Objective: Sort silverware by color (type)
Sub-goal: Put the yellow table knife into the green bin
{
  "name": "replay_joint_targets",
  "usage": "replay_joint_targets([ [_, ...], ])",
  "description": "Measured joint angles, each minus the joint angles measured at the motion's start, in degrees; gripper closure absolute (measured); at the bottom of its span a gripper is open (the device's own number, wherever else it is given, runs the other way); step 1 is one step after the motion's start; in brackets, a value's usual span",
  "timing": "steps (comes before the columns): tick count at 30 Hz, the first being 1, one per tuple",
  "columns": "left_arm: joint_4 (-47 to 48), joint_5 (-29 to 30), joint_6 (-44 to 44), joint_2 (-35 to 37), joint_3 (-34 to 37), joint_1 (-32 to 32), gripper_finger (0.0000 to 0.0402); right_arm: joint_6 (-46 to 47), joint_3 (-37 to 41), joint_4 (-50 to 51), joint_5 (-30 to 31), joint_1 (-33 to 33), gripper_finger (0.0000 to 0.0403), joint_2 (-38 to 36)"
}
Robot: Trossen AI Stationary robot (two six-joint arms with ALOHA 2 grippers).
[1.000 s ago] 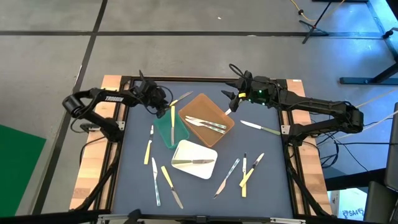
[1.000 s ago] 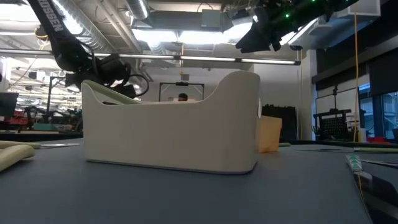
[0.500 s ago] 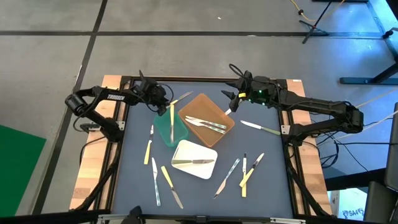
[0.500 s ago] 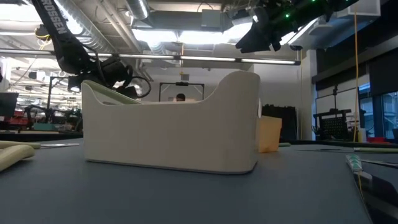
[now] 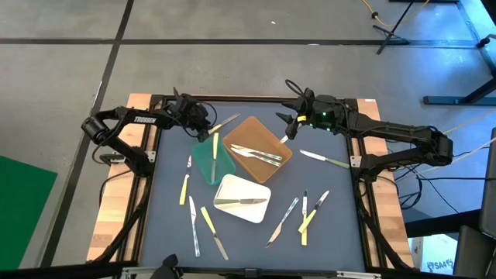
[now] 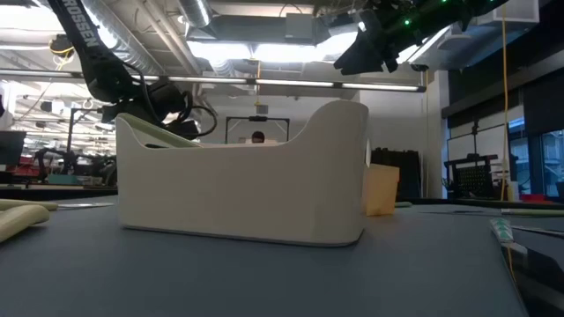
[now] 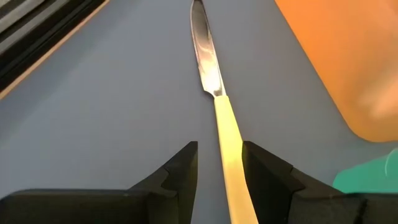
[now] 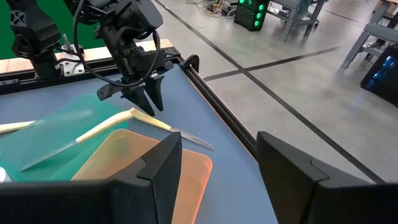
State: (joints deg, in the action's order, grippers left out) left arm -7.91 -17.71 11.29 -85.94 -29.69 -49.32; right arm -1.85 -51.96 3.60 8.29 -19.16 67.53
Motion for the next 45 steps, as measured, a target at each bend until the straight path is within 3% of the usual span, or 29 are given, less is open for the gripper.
replay_joint_targets([
  [18,5.31,-2.92,7.58,-1.61,-0.44,0.17,0.0282,0.02,0.0,0.0,0.02,0.0,0.0207,0.0],
  [25,5.59,0.61,8.35,-1.54,-0.37,-0.2,0.0282,0.02,0.0,0.0,0.0,0.0,0.0207,0.0],
  [30,5.61,8.72,9.67,-1.73,-0.1,-0.13,0.0282,0.02,0.0,0.03,0.0,0.0,0.0207,0.0],
  [45,5.54,7.03,7.69,-1.69,-0.13,0.31,0.0282,0.02,0.0,0.71,0.04,0.02,0.0207,0.0],
])
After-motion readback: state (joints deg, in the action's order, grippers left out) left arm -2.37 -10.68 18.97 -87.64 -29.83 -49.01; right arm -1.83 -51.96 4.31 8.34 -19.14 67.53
